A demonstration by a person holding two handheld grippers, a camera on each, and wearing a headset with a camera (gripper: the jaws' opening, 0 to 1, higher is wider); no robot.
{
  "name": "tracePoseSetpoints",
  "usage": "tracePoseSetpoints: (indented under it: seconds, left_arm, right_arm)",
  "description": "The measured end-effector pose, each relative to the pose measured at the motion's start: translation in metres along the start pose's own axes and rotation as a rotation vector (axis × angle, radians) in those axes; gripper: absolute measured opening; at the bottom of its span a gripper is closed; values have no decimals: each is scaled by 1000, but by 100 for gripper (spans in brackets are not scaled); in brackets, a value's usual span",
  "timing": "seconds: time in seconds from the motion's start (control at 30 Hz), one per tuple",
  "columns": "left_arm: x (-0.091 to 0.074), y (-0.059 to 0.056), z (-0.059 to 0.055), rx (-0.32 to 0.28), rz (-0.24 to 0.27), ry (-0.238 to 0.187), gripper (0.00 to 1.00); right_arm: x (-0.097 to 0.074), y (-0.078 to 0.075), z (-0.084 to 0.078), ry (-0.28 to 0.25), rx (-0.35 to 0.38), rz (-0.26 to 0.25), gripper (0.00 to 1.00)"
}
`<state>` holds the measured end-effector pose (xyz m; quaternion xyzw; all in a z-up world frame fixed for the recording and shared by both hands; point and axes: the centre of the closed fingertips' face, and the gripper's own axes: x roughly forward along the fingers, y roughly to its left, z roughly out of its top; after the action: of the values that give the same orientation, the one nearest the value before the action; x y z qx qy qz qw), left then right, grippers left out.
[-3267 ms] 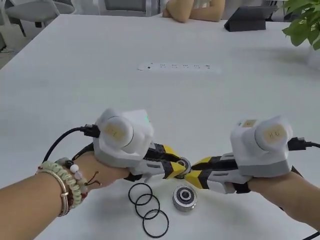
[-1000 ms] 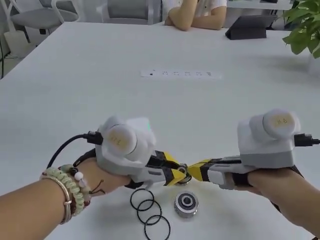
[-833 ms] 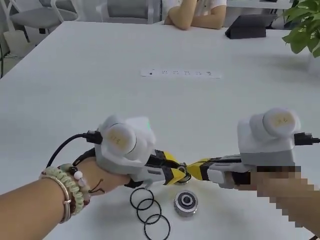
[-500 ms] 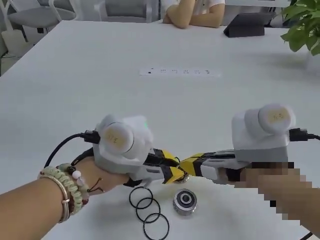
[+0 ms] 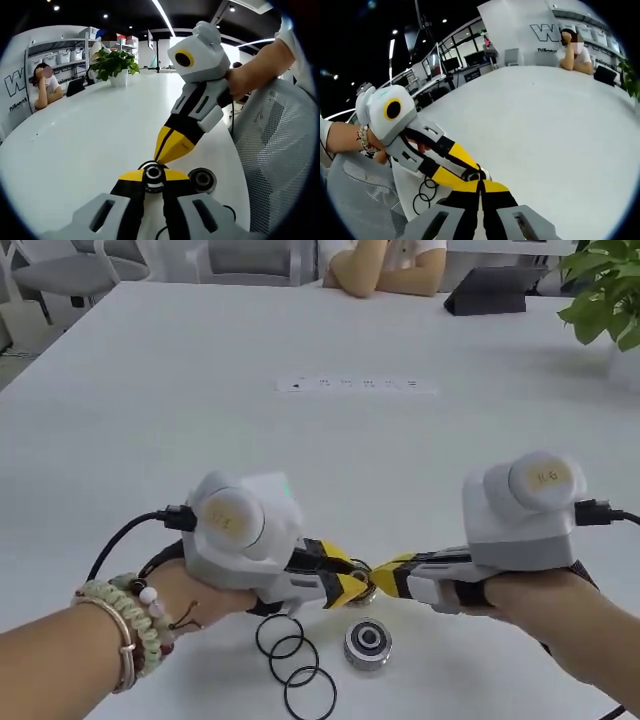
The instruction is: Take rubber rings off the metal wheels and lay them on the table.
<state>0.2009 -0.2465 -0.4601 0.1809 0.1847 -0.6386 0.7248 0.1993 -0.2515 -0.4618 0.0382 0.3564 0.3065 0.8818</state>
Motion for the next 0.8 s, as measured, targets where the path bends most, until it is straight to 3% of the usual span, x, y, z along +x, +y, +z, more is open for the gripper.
tracePoseSetpoints:
  seconds: [0.17,0.3,0.43,0.6,0.67,0.8]
  left_arm:
    - [-3,0,1,-8,-26,-7,11]
    - [-10,2,11,-18,-34,-39,15]
    - [-19,2,21,-33,-59,-73,29]
    - [-32,0,37,-59,-85,-96,36]
    - [-40,-3,46,-35,-100,-112,40]
    - [-53,-1,57,-2,-99,-100,51]
  right_arm:
    - [-1,-1,1,-3,6,-3,0]
    - [-1,-2,3,-11,15,-2,0]
    - [-3,-4,4,-20,19,-5,0]
    - [-9,-8,11,-54,56,-7,0]
    - [-12,-8,14,-69,67,-4,0]
    - [-16,-9,20,-93,85,-1,0]
